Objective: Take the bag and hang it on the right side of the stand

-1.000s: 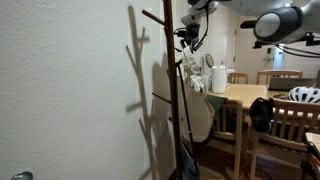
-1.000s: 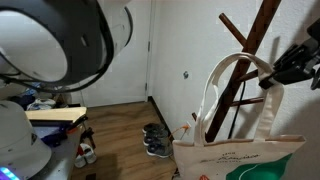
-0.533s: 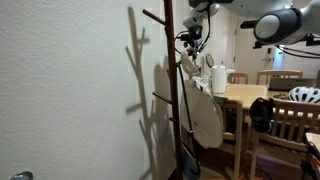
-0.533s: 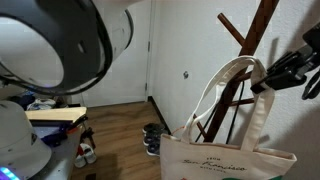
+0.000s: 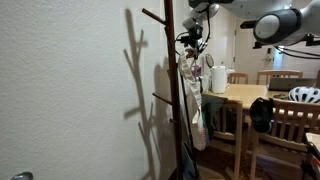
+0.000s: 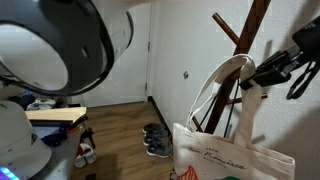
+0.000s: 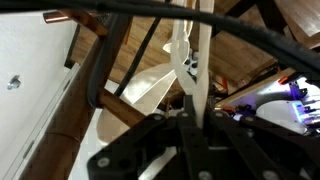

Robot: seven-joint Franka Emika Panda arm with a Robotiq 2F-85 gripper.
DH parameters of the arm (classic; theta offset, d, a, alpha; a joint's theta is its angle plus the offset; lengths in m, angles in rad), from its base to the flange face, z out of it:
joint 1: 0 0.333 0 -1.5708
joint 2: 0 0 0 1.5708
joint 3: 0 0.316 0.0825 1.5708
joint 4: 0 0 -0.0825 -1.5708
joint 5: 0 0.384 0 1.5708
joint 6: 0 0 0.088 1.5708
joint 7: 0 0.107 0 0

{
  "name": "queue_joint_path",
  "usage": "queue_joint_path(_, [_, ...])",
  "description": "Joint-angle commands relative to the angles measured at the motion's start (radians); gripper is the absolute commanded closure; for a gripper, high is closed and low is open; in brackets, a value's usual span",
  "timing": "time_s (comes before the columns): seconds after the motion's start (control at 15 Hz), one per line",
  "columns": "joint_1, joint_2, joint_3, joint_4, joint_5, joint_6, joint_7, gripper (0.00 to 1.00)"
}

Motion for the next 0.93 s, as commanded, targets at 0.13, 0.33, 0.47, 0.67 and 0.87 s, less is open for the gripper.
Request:
queue_joint_path(0.13, [-0.054,-0.021,0.072,-0.086,0.114,-0.155,0.037,0.97])
queue_joint_path(0.33, [-0.068,0.061,0.092,0.035,0.18,-0.266,0.105,0.97])
queue_joint_path(0.47, [-0.083,0.076,0.112,0.04,0.231,-0.284,0.146,0.97])
queue_joint_path(0.67, [-0.097,0.023,0.1,-0.065,0.24,-0.23,0.159,0.97])
queue_joint_path(0.87, [-0.097,0.025,0.09,-0.046,0.23,-0.209,0.173,0.97])
